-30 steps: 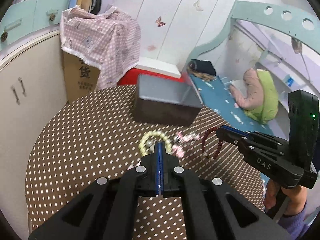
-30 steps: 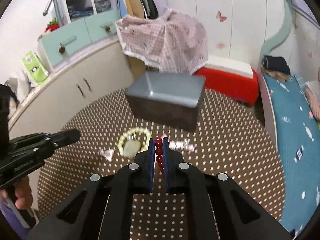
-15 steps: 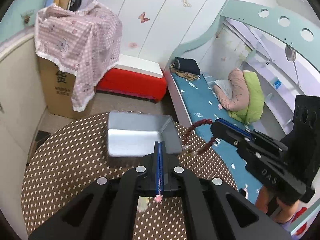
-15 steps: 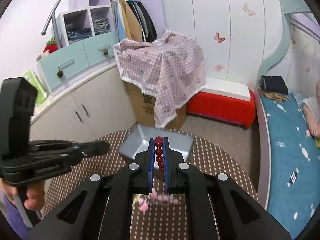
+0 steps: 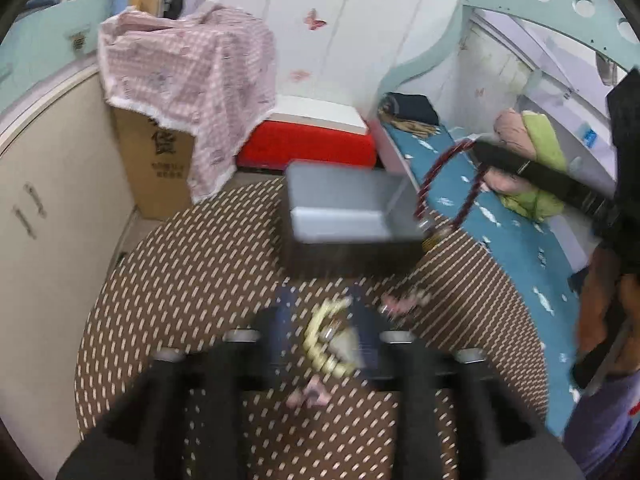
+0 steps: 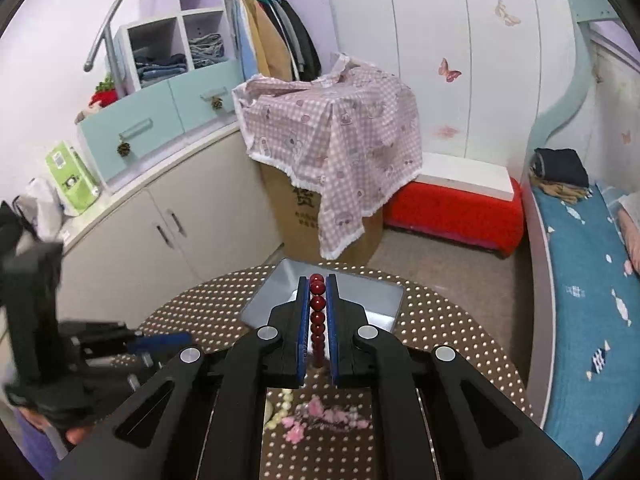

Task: Organize jewelry
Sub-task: 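Grasp a small white charm with the left tool while the right tool holds the red bracelet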

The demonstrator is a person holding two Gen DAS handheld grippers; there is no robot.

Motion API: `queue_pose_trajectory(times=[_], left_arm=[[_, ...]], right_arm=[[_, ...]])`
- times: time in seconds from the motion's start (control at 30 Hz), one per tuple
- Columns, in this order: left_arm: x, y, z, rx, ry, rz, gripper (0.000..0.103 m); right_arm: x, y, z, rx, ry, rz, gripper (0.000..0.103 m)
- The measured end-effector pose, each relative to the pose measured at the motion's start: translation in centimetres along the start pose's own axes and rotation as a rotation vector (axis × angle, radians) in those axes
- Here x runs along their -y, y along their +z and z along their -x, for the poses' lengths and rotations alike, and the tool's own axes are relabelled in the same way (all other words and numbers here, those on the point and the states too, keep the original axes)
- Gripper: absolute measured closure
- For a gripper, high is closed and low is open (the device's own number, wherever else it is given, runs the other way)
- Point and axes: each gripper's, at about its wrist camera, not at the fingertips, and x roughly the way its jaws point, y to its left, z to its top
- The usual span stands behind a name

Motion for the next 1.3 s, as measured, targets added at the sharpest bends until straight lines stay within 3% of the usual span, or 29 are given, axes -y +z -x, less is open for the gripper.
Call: queue_pose_trajectory(times=[0.07,0.2,0.47,0.6,0.93,1.0,1.07,1.17,1.3], left_arm=[[0.0,-1.5,-0.1,-0.005,0.01,-0.016,0.057],[0.4,-4.5,-1.1,-0.042,-0.037,-0.001,0.057],[0.9,-7.0,-3.6,-0.099,0.047,-0.01,0.059],[1.2,-7.0,-4.1,-0.092,0.085,-0.032,0.074],[1.5,-6.4,-4.3,-0.079,0.066,-0.05,0.077],[1.4,-6.1,-3.7,-0.07,0.031,-0.036,0.103],[1.1,-5.7,-3.0,-0.054,-0.001,-0.024,0.103],[1.0,-5.5,-3.2,-0.07,0.035,-0.047,0.103],[0.8,-5.8,-3.1,-0.079,0.008,-0.012,0.102]], right_arm=[[-0.2,-0.6,1.2,0.009,0.013,-0.002,0.095],[-0.7,-2.2,2.9,0.019,0.027,-0.002,0.095],[-0.7,-5.2,4.5,-0.01,0.037,-0.023,0.095],[-0.9,-5.7,4.5,-0.021,0.039,-0.016,0.095],[-0.8,-5.6,3.8,-0.037,0.049,-0.023,0.095],[-0.8,-5.5,3.8,-0.032,0.05,-0.022,0.095],[-0.8,-5.2,3.7,-0.029,0.053,-0.02,0.095],[-0.6,-4.9,3.5,-0.028,0.054,-0.023,0.095],[-0.5,-5.1,3.3,-0.034,0.059,-0.026,0.095]])
